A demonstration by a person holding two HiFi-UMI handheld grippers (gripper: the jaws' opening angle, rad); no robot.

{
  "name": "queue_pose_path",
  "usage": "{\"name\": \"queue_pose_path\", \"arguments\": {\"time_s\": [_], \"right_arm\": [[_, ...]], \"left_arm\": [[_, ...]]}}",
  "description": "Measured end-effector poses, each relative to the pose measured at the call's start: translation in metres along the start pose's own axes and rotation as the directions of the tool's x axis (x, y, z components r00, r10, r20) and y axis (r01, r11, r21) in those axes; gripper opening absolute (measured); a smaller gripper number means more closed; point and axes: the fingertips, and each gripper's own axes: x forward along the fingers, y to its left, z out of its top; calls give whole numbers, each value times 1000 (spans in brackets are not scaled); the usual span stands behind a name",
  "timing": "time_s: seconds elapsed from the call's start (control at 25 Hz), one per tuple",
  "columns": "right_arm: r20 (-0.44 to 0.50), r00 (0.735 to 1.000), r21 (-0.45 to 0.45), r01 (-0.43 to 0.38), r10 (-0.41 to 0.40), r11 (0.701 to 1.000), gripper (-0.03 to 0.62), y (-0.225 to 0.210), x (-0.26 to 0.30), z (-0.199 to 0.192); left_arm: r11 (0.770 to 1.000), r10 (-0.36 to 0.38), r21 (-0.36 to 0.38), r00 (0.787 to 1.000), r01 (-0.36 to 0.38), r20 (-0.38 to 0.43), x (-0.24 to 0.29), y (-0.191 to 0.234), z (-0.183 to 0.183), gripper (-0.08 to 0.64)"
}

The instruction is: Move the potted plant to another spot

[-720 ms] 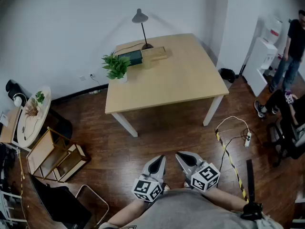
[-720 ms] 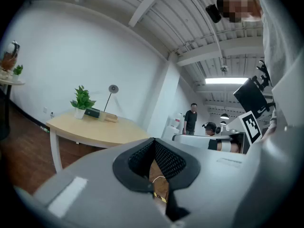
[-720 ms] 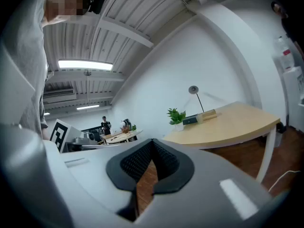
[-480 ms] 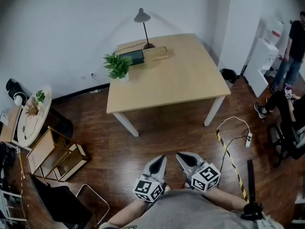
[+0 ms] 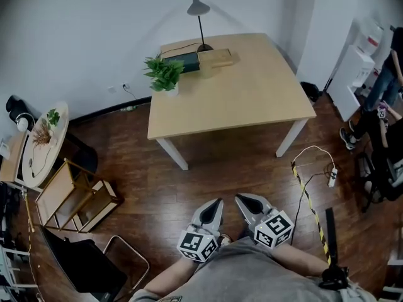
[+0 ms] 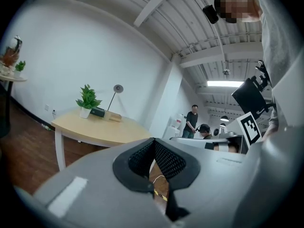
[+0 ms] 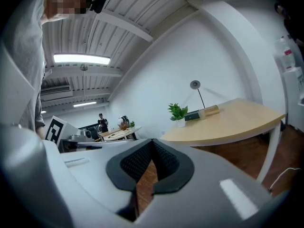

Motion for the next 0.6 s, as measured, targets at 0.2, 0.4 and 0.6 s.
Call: {"name": "queue_pose_path", "arguments": {"time_s": [0.2,0.4,0.6], "right_arm": [[3,1000,-21,0,0,1000,0,-11,23,7],[10,1000,-17,-13,14,1000,0,-49,61,17],[10,999,-13,-41,41,999,0,-107,113,40]], "left_arm": [[1000,16,-7,1000,-16,-3,14,23,8,0],[1000,26,1,1000,-26,5,56,55,13,0],[998,58,6,998,-58,11,123,99,30,0]]}}
